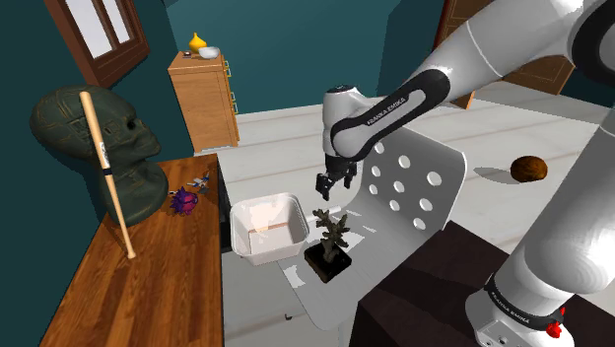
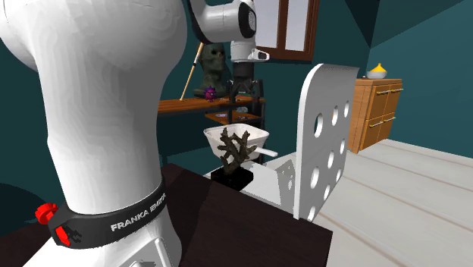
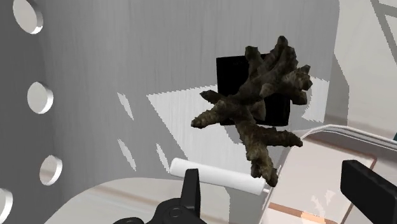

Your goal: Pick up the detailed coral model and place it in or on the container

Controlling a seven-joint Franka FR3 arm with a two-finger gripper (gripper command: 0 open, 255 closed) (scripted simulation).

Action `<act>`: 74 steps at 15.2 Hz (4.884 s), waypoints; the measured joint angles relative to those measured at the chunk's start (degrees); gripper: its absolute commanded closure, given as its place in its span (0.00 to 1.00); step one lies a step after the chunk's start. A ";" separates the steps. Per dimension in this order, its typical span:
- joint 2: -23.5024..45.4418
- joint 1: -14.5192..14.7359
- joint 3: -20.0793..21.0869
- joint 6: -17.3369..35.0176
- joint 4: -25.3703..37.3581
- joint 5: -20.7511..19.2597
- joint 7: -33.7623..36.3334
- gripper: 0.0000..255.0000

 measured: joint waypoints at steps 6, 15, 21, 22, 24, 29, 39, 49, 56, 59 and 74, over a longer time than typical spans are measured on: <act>14.39 2.41 -0.81 4.64 8.16 -7.02 7.31 0.00; 22.44 3.91 -2.54 9.40 10.84 -10.40 10.17 0.00; 22.87 3.97 -2.68 9.99 10.71 -10.61 10.32 0.00; 22.87 3.97 -2.68 9.99 10.71 -10.61 10.32 1.00; 22.86 3.97 -2.68 9.99 10.72 -10.61 10.31 1.00; 22.86 3.95 -2.70 9.99 10.73 -10.61 10.31 1.00; 19.33 3.31 -1.82 6.53 10.60 -9.18 9.08 1.00; 13.39 2.62 -0.62 0.09 11.05 -6.74 7.27 1.00; 9.60 2.30 -0.09 -4.49 12.05 -5.24 6.10 1.00; 8.23 2.22 0.07 -6.36 12.80 -4.68 5.66 1.00; 2.60 1.80 0.34 -16.81 17.92 -2.50 3.46 1.00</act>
